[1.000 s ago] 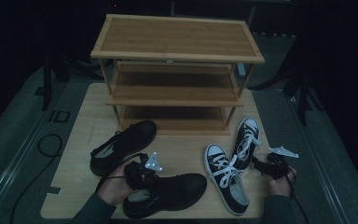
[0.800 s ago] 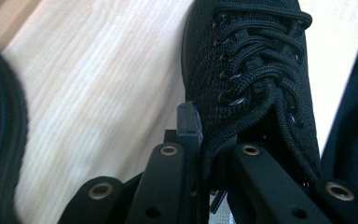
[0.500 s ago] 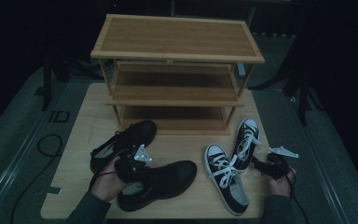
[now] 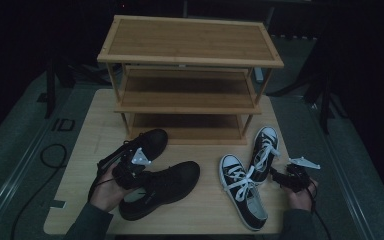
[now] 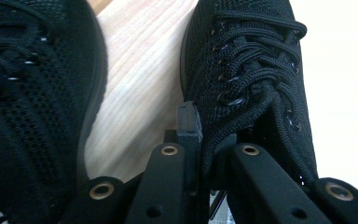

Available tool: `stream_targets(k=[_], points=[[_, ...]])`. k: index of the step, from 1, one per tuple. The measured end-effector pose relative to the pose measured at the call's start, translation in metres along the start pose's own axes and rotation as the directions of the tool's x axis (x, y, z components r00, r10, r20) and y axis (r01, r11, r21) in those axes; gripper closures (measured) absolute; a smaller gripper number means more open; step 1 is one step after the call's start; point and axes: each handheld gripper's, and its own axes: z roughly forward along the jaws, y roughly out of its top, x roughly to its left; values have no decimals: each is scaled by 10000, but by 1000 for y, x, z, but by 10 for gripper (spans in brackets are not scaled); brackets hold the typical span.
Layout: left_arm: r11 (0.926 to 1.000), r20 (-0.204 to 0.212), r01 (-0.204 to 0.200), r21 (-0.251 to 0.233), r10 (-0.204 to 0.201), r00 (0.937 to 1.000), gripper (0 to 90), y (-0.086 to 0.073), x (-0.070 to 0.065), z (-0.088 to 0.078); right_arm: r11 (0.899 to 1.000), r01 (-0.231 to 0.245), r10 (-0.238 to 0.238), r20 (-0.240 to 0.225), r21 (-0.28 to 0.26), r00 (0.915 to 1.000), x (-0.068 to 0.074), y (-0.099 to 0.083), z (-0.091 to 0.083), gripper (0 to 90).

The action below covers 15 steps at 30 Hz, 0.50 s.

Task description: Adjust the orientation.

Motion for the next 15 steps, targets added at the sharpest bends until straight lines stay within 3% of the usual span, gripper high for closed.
stream_targets(k=[15], points=[[9992, -99, 408, -33, -408, 9991, 867, -3, 10, 2, 10000, 0, 0, 2, 1, 10000, 0, 0, 0, 287]])
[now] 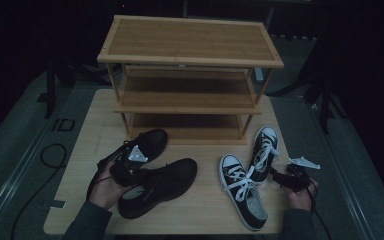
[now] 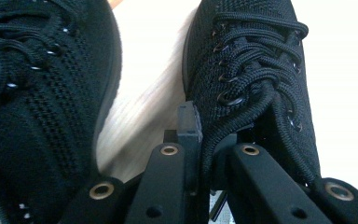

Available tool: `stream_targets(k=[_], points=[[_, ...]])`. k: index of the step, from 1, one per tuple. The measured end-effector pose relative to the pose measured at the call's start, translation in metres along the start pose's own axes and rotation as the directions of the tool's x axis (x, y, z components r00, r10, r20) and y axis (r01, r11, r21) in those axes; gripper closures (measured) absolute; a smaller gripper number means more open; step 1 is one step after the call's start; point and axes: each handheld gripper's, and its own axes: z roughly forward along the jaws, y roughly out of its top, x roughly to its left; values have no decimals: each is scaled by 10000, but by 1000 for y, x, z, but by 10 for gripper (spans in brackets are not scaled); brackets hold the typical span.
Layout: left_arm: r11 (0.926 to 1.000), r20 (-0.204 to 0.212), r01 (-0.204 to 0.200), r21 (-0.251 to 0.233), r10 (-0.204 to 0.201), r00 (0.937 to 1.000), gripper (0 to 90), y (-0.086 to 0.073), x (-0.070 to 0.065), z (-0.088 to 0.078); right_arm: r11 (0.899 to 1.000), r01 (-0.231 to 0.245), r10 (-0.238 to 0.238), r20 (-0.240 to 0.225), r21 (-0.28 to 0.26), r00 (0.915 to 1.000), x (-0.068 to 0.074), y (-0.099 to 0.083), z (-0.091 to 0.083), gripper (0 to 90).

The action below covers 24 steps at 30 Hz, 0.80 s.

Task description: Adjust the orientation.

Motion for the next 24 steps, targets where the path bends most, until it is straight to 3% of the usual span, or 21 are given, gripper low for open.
stream_targets(k=[14, 24], points=[[9992, -503, 385, -121, -391, 9980, 868, -3, 11, -1, 10000, -4, 4, -1, -2, 10000, 0, 0, 0, 287], [9961, -936, 834, -304, -859, 9919, 868, -11, 20, -6, 10000, 0, 0, -1, -2, 10000, 0, 0, 0, 287]])
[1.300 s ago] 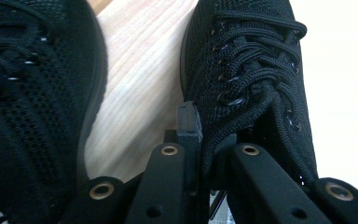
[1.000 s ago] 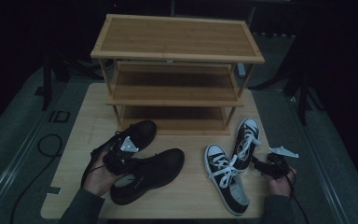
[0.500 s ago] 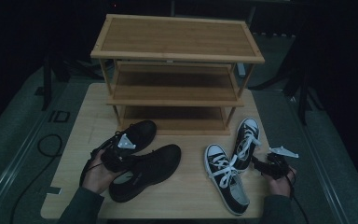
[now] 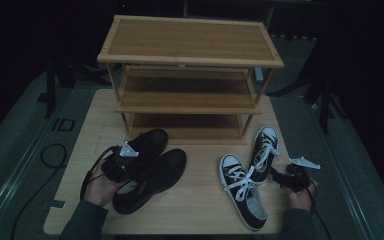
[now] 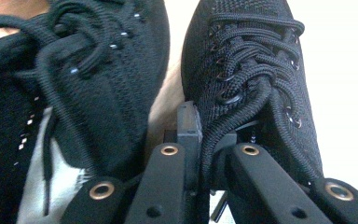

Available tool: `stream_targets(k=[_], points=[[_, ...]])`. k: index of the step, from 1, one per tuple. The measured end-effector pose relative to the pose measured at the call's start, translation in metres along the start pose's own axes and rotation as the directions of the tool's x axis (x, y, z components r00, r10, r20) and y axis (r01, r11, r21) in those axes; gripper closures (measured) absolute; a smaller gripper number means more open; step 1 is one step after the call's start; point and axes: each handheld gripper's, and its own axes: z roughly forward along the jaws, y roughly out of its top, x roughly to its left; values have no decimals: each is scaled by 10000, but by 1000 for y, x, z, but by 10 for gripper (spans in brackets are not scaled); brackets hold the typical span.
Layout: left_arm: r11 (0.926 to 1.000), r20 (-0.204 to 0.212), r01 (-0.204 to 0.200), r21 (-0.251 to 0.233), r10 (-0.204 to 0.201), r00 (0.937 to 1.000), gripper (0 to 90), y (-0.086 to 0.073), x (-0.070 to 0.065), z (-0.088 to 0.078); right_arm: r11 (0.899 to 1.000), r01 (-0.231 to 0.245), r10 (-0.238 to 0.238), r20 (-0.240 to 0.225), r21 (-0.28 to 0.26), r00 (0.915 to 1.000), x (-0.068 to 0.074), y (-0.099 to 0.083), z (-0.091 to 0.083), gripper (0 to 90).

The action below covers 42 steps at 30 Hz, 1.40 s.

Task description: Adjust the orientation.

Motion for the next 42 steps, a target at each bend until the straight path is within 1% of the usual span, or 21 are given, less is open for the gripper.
stream_targets(k=[3, 6, 12, 18, 24, 30, 31, 35, 39, 42], points=[[9999, -119, 146, -35, -146, 9998, 868, -2, 2, -1, 10000, -1, 1, -1, 0, 10000, 0, 0, 0, 287], [9999, -178, 153, -19, -154, 9997, 868, -3, 4, -2, 10000, 0, 0, 1, 0, 10000, 0, 0, 0, 287], [9995, -271, 290, -160, -294, 9992, 867, -5, 6, -2, 10000, -5, 5, -1, -2, 10000, 0, 0, 0, 286], [9992, -403, 329, -218, -337, 9986, 867, -5, 5, -2, 10000, -11, 11, -1, 0, 10000, 0, 0, 0, 286], [9989, -442, 397, -246, -408, 9982, 866, -6, 5, -1, 10000, -8, 8, 4, -2, 10000, 0, 0, 0, 287], [9990, -391, 368, -241, -378, 9985, 862, -6, 5, -1, 10000, -11, 11, -3, 0, 10000, 0, 0, 0, 287], [9991, -474, 357, -244, -369, 9982, 862, -6, 5, -1, 10000, -10, 10, -1, 1, 10000, 0, 0, 0, 286], [9978, -752, 523, -400, -552, 9956, 865, -7, 4, -1, 10000, -11, 11, -1, 1, 10000, 0, 0, 0, 286], [9979, -1053, 515, -384, -553, 9929, 865, -5, 4, 0, 10000, -10, 10, -2, -1, 10000, 0, 0, 0, 286], [9976, -1078, 567, -397, -607, 9923, 864, -5, 6, 1, 10000, -11, 11, -2, -1, 10000, 0, 0, 0, 286]])
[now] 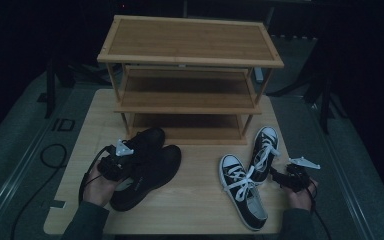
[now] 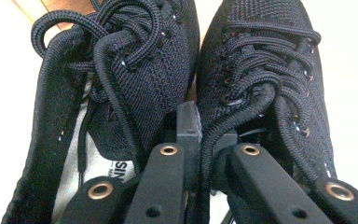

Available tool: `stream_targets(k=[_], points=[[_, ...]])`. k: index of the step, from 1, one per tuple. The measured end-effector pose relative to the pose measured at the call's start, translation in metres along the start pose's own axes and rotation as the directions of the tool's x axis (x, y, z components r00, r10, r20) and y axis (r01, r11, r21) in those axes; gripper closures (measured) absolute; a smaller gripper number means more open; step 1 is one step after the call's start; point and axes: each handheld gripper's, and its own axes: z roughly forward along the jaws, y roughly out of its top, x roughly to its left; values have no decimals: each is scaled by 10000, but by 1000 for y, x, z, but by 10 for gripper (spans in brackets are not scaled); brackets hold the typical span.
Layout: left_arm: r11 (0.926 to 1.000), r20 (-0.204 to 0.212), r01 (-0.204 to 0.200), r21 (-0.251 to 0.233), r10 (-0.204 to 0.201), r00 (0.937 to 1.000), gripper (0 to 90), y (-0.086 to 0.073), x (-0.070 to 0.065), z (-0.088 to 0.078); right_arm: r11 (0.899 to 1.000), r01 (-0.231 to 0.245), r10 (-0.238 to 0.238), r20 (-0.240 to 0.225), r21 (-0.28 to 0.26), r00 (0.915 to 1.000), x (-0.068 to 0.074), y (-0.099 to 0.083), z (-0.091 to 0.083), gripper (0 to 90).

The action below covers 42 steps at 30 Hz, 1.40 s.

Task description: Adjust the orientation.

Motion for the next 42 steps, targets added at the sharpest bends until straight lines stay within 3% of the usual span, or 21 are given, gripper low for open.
stream_targets(k=[2, 6, 11, 12, 13, 17, 22, 27, 32, 36, 42], points=[[10000, 45, -23, 47, 23, 10000, 855, 0, 0, 0, 10000, 1, -1, -2, 3, 10000, 0, 0, 0, 286], [9997, -73, -224, -74, 223, 9997, 716, 1, -1, -7, 10000, 3, -3, 1, 0, 10000, 0, 0, 0, 286], [9989, -530, -470, 58, 472, 9975, 551, 4, -2, -15, 10000, 1, -1, -1, 2, 10000, 0, 0, 0, 286], [9972, -866, -749, -16, 745, 9935, 551, 4, -4, -18, 10000, 0, 0, 0, 0, 10000, 0, 0, 0, 286], [9967, -1029, -810, -65, 799, 9915, 481, 3, -5, -18, 10000, -1, 1, 0, 2, 10000, 0, 0, 0, 287], [9977, -1335, -654, -173, 625, 9891, 367, 2, -3, -21, 10000, 1, -1, -1, 0, 10000, 0, 0, 0, 286], [9996, -944, -285, -55, 279, 9951, 283, 2, 6, -17, 10000, 0, 0, -3, 2, 10000, 0, 0, 0, 287], [9985, -51, -322, 435, 324, 9995, 351, 7, 16, -8, 10000, 1, -1, -1, 1, 10000, 0, 0, 0, 287], [9935, 147, -657, 927, 647, 9978, 461, 11, 17, 1, 10000, 0, 0, -2, 0, 10000, 0, 0, 0, 286], [9918, 522, -571, 1148, 514, 9973, 568, 14, 22, 4, 10000, 3, -3, -3, 3, 10000, 0, 0, 0, 286], [9822, 749, -766, 1717, 645, 9951, 743, 16, 23, 12, 10000, -1, 1, -4, 1, 10000, 0, 0, 0, 287]])
